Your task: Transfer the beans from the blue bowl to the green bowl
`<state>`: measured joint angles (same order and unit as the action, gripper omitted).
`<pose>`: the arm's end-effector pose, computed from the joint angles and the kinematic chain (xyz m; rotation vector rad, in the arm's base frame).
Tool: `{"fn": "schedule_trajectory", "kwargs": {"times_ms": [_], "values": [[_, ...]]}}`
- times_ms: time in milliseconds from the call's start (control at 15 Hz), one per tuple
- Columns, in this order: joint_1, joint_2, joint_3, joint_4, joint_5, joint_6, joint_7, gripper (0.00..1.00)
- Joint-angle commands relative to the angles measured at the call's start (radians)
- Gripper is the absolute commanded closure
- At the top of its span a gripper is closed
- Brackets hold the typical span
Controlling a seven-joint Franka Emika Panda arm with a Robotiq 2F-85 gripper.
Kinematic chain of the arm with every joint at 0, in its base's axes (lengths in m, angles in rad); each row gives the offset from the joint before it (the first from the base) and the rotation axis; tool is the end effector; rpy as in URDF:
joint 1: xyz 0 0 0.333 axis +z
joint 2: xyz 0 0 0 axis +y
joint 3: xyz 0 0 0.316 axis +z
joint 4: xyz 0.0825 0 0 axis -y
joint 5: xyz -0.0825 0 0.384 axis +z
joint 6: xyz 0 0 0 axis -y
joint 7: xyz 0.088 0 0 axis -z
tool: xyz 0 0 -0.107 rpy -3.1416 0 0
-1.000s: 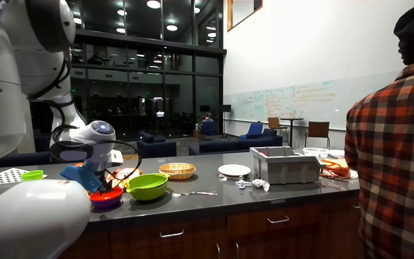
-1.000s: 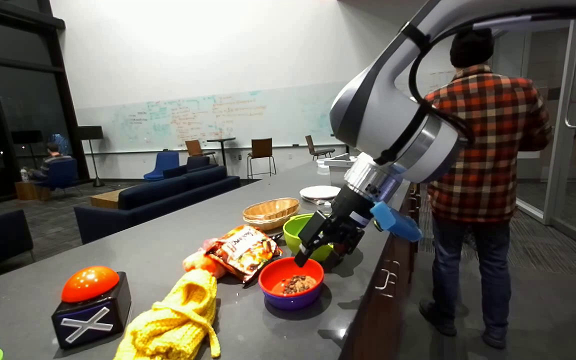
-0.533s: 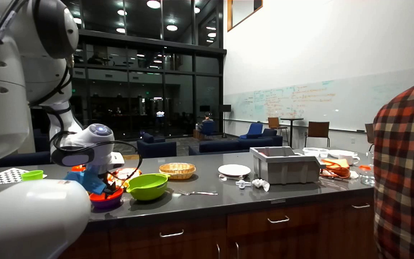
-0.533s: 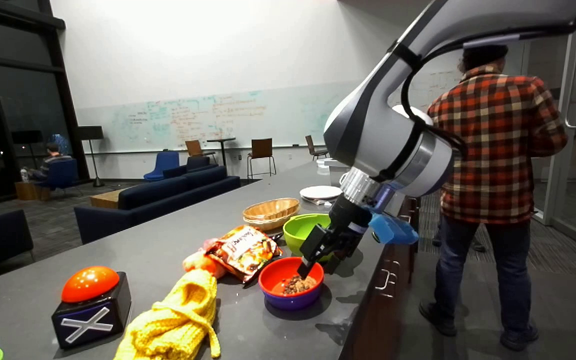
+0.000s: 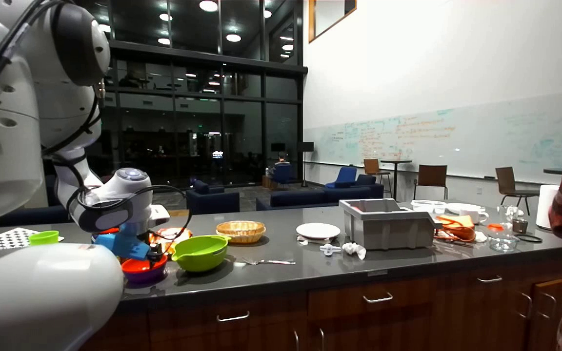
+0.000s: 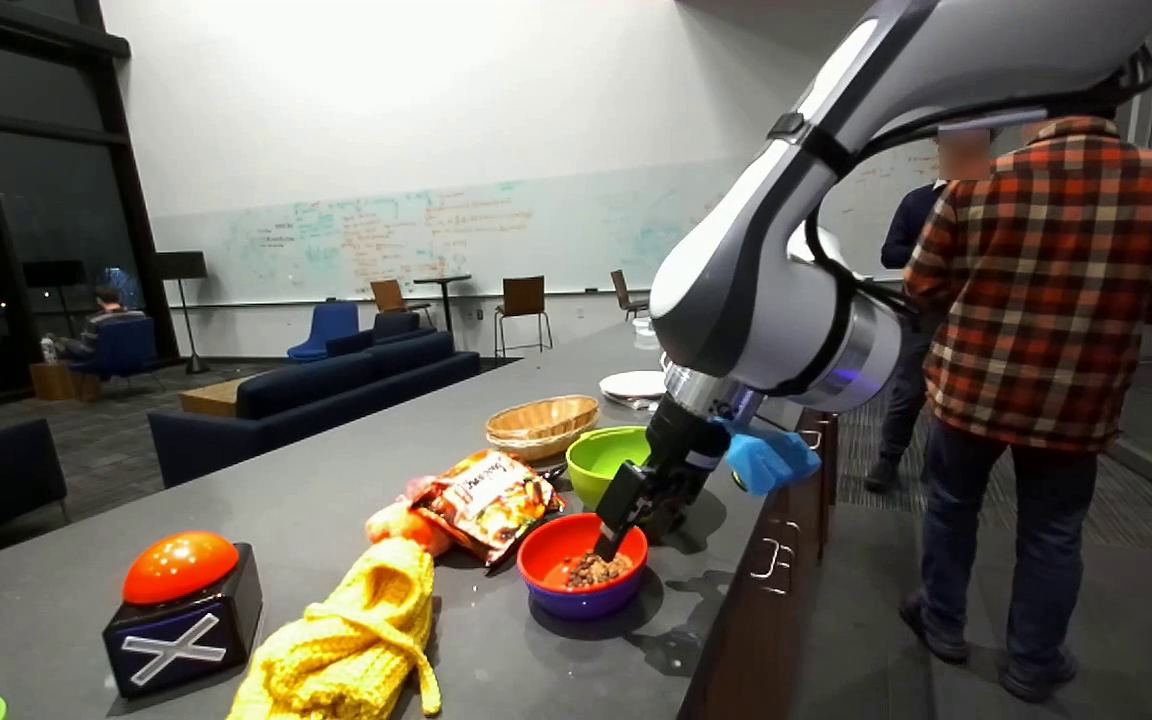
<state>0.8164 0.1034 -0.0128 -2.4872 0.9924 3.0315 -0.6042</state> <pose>0.3802 0.3029 0.2777 -2.6832 -0.6024 -0.5003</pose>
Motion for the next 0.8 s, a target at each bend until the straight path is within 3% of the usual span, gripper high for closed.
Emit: {"fn": "schedule_trajectory", "kwargs": {"times_ms": [0,267,733], "values": [[0.017,0.016,-0.028,-0.002,-0.124,0.042,0.102,0.0],[0.025,0.02,-0.057,-0.009,-0.243,0.065,0.205,0.0],[0.041,0.024,-0.083,-0.016,-0.324,0.071,0.347,0.0]]}}
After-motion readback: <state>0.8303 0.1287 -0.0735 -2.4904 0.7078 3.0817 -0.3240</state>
